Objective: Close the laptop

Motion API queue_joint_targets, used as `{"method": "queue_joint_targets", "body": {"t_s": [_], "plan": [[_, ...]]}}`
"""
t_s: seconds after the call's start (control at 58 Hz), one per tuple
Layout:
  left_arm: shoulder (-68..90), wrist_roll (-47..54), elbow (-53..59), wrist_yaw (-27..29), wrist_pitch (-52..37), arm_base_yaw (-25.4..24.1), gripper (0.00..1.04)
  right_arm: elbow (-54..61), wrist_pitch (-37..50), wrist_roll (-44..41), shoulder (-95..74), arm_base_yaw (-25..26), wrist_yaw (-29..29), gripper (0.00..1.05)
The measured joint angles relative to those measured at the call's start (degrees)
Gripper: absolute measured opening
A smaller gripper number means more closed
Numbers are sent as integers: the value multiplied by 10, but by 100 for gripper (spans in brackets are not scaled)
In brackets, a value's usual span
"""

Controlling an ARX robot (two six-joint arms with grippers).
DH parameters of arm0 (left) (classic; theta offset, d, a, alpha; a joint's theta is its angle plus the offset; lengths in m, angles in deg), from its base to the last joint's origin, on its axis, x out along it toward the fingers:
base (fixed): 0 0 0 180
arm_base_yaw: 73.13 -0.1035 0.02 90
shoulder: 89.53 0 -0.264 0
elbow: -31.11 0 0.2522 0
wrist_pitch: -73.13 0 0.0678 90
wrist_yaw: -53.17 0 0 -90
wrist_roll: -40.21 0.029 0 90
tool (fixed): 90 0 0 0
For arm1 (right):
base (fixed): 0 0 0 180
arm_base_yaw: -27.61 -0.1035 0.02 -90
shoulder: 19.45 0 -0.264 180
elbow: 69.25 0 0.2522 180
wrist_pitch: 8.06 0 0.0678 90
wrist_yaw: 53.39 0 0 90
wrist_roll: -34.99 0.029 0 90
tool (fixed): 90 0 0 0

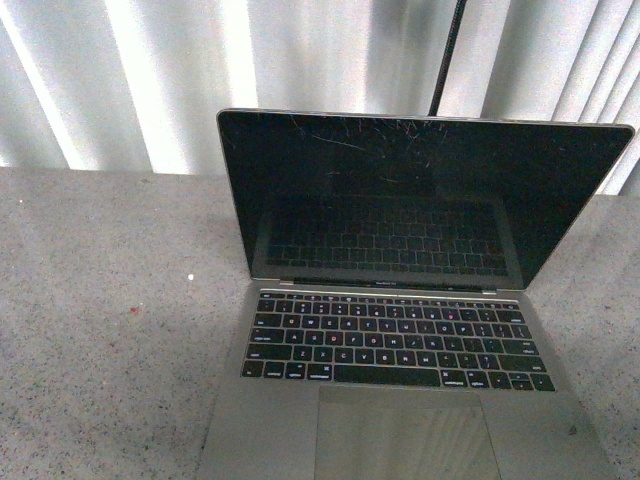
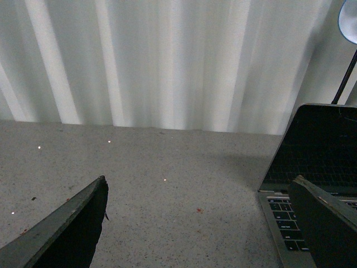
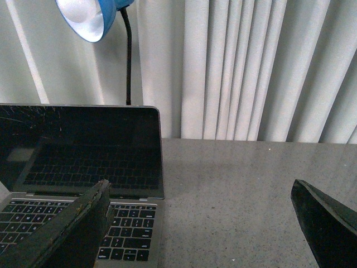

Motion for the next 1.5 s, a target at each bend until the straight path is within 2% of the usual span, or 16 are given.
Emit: {"method": "queue_joint_targets", "body": {"t_s": [1.138,1.155,1.19,1.207,1.224,1.259,1.31,1.362,1.448,1.5], "plan": [[0,0,0,0,0,0,98,0,0,0,0,0,0,97],[4,-4,-1,9,4,5,98,0,0,0,0,0,0,97],[26,-45,-12,102,42,33,98,0,0,0,0,0,0,97],[35,-50,-15,112,49,42,98,0,-1,2,-1,0,3,97],[52,-77,-19,167,54,59,98,-2,-7,6,-5,-3,10,97],[91,-114,-25,238,47,83,98,-27,-66,34,-35,-14,64,97],[130,-146,-28,272,19,96,98,-52,-92,52,-92,-13,86,97],[165,-152,-33,268,-30,100,98,-68,-68,53,-154,-3,68,97],[246,-137,-63,220,-141,101,98,-101,-11,50,-263,28,-33,97],[299,-111,-82,191,-207,101,98,-120,37,26,-321,42,-72,97]]}}
